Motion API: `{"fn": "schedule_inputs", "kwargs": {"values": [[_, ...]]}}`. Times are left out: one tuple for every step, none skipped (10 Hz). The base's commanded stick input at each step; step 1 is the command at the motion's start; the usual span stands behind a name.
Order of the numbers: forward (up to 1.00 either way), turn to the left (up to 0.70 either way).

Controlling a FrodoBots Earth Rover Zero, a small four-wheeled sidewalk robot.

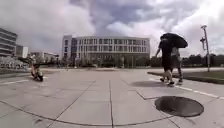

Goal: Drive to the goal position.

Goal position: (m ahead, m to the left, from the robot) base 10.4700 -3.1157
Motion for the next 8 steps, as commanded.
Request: {"fn": "schedule_inputs", "kwargs": {"values": [[0.70, 0.00], [0.70, 0.00], [0.70, 0.00], [0.70, 0.00], [0.70, 0.00], [0.70, 0.00], [0.70, 0.00], [0.70, 0.00]]}}
